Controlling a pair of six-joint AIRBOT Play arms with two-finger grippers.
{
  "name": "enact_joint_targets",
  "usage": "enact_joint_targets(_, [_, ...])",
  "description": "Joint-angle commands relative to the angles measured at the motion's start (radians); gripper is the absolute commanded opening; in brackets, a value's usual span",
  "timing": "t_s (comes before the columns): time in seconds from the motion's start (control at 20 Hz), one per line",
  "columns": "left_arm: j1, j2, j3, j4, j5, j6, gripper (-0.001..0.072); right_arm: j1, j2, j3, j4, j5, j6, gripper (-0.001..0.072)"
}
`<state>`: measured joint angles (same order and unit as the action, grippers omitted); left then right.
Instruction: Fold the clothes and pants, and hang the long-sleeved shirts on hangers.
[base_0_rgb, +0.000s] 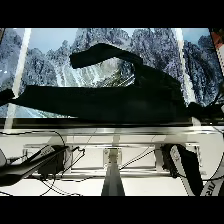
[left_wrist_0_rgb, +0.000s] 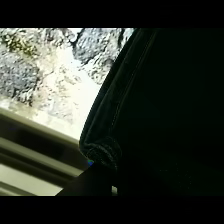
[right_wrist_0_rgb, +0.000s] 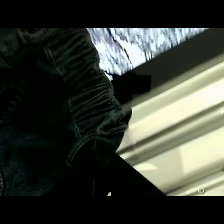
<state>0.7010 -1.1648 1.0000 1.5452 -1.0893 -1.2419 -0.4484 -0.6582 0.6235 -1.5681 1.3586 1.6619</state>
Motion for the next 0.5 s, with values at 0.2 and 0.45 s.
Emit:
enact_joint_targets(0.2, [0.001,-0.059,-0.071,0.282,-0.120,-0.001,0.0020,0.000,0.050,-0.076,-0.044,0.169,-0.164,0.0045])
enact_joint_targets(0.45, [0.001,-0.137,-0.091,0.293,-0.109,-0.048,0.0099,0.000,0.050,-0.076,-0.043,0.130,-0.164,0.0507])
